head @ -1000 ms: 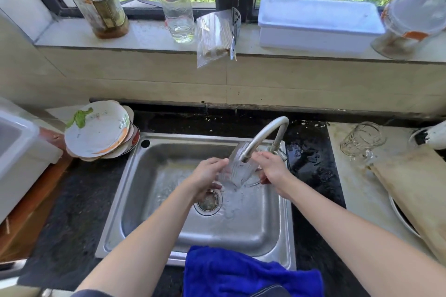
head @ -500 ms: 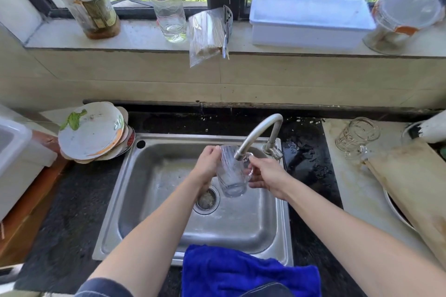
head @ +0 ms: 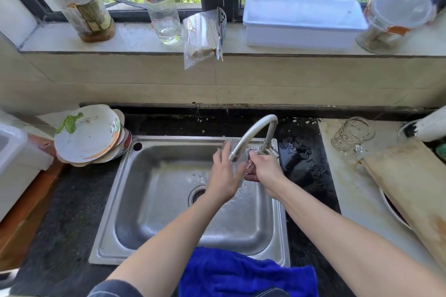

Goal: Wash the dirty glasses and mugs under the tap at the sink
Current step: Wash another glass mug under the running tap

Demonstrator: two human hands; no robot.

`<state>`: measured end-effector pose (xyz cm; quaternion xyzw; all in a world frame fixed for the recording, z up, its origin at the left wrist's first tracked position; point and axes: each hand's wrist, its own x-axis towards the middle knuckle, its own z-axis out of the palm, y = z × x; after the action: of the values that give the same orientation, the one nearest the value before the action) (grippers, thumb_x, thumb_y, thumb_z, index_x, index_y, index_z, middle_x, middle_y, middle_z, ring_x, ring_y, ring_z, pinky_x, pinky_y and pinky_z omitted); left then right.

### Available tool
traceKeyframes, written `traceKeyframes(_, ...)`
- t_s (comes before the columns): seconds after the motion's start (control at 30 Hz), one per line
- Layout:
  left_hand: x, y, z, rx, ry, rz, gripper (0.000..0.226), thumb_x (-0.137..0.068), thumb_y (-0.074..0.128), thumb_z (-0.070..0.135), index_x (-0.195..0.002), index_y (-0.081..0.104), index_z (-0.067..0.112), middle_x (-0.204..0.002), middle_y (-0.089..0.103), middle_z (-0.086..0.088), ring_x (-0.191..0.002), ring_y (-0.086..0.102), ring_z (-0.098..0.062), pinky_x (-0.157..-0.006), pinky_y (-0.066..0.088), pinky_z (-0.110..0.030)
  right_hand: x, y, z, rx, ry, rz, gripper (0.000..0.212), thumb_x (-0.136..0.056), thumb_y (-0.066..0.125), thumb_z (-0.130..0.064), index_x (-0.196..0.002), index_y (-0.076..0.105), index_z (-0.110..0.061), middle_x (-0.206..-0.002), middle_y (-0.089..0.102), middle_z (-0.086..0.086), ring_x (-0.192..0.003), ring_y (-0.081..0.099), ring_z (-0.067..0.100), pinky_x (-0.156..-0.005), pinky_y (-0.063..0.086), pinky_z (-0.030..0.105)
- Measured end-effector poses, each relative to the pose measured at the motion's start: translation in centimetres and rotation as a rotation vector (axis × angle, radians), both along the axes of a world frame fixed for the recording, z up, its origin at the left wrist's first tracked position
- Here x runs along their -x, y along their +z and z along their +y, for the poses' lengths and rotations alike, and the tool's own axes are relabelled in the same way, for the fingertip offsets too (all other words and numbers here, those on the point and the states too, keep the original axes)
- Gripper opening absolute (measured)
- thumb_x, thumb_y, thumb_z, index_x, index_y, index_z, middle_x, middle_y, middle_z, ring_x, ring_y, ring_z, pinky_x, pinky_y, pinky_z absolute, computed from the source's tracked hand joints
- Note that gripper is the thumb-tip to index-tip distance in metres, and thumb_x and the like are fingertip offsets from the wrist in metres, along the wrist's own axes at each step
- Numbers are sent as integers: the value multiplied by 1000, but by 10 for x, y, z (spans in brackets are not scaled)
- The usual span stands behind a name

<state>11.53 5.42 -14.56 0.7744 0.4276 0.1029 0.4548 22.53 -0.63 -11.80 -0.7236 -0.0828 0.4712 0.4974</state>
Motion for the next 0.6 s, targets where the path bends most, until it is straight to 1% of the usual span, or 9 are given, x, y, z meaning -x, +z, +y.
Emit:
traceKeyframes(0.1, 1, -1, 16, 94, 138, 18, 50, -97, 43, 37, -142, 37, 17, -134, 47, -9, -117, 49, -25, -96, 42, -36, 6, 1, -12, 14, 65, 13, 38, -101, 48, -28, -73, 60, -4, -64, 58, 8, -51, 58, 13, -54, 55, 27)
traceKeyframes(0.17, 0, 3, 34, 177, 228, 38, 40, -97, 38, 39, -111, 60, 10, -105, 63, -6, -98, 58, -27, -84, 48, -39, 7, 1, -17, 32, 80, 55, 39, -101, 48, -29, -70, 58, -7, -59, 58, 5, -45, 56, 9, -47, 51, 23)
traceKeyframes(0.2, 0, 5, 39, 182, 229, 37, 40, -97, 39, 41, -97, 62, 9, -91, 63, -3, -90, 59, -26, -78, 47, -39, 6, 1, -17, 38, 51, 89, 39, -101, 48, -29, -69, 57, -9, -55, 57, 3, -42, 54, 9, -45, 50, 22)
traceKeyframes(0.23, 0, 8, 38, 191, 212, 14, 38, -96, 42, 42, -93, 61, 10, -87, 63, -1, -88, 59, -25, -75, 45, -37, 4, 1, -14, 53, 3, 120, 37, -101, 47, -29, -69, 55, -11, -52, 54, 1, -41, 52, 10, -42, 48, 22)
traceKeyframes(0.37, 0, 9, 21, 178, 183, -82, 45, -88, 54, 44, -122, 52, 14, -115, 59, 2, -105, 55, -16, -87, 46, -34, 2, -3, 2, 119, -153, 161, 34, -101, 44, -27, -69, 45, -16, -56, 43, 0, -43, 42, 14, -38, 35, 21)
traceKeyframes(0.43, 1, 11, 31, 93, 295, -55, 25, -92, 51, 39, -87, 62, 17, -81, 62, 5, -79, 56, -14, -64, 42, -29, 9, -8, -1, 120, -105, 209, 37, -102, 43, -28, -66, 43, -17, -51, 43, -1, -40, 42, 14, -38, 36, 22)
traceKeyframes(0.5, 6, 14, 46, 58, 334, 9, 48, -95, 48, 37, -50, 44, 20, -47, 41, 8, -50, 41, -12, -51, 29, -30, 15, -11, -7, 120, -48, 264, 39, -101, 44, -28, -63, 43, -18, -44, 43, -4, -35, 43, 12, -38, 39, 20)
traceKeyframes(0.53, 8, 17, 49, 126, 302, -7, 55, -95, 49, 38, -44, 39, 21, -40, 36, 9, -43, 37, -9, -48, 28, -28, 13, -10, -8, 131, -51, 287, 38, -100, 46, -26, -64, 45, -18, -46, 45, -4, -35, 45, 11, -38, 40, 19)
traceKeyframes(0.6, 8, 25, 47, 367, 202, -104, 50, -93, 56, 40, -49, 53, 18, -38, 43, 10, -39, 40, -4, -48, 37, -20, 3, -7, -3, 128, -121, 356, 27, -99, 51, -22, -73, 54, -15, -63, 54, 2, -49, 54, 15, -49, 45, 23)
